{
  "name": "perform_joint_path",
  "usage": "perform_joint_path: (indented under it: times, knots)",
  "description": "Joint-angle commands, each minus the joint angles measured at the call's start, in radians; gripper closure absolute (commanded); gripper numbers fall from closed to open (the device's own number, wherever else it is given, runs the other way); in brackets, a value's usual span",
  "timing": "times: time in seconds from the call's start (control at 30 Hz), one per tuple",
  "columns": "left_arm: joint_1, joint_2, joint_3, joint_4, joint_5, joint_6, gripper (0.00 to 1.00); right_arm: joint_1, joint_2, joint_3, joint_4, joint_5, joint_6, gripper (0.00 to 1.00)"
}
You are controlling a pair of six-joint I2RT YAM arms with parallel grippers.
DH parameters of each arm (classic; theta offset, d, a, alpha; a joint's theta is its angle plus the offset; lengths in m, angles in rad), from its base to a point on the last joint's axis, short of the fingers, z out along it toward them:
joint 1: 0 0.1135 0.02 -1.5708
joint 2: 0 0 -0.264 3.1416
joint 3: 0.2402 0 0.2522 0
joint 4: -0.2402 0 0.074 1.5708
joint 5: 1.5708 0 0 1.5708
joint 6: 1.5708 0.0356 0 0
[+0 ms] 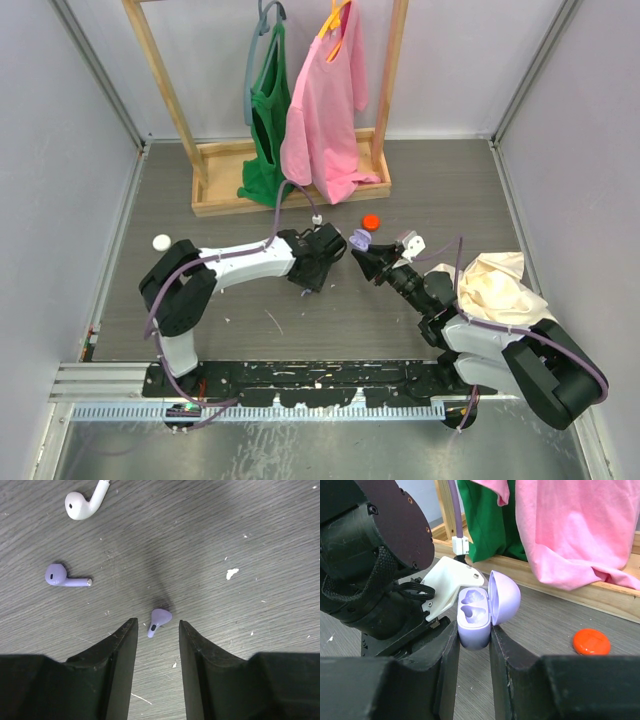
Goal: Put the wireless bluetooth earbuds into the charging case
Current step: Pick up the earbud from the center of the board.
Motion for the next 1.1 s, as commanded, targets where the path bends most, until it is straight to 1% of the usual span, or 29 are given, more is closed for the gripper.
perform_joint_path:
  times: [0.0, 0.7, 0.9, 1.07]
  knots:
    - [-0.007, 0.008, 0.047, -0.024, -0.026, -0.005, 0.62, 0.006, -0.026, 0.002, 0.044, 0.024, -0.016, 0.99]
    - [-0.008, 0.069, 0.049, -0.015, -0.026, -0.013, 0.65, 0.006, -0.015, 0.010, 0.033, 0.021, -0.017, 0.99]
    - [-0.008, 0.080, 0.051, -0.018, -0.037, -0.020, 0.69, 0.006, -0.013, 0.010, 0.032, 0.018, -0.017, 0.99]
    - [-0.009, 0.080, 0.042, -0.012, -0.048, -0.025, 0.70, 0.006, -0.012, 0.014, 0.030, 0.013, -0.017, 0.99]
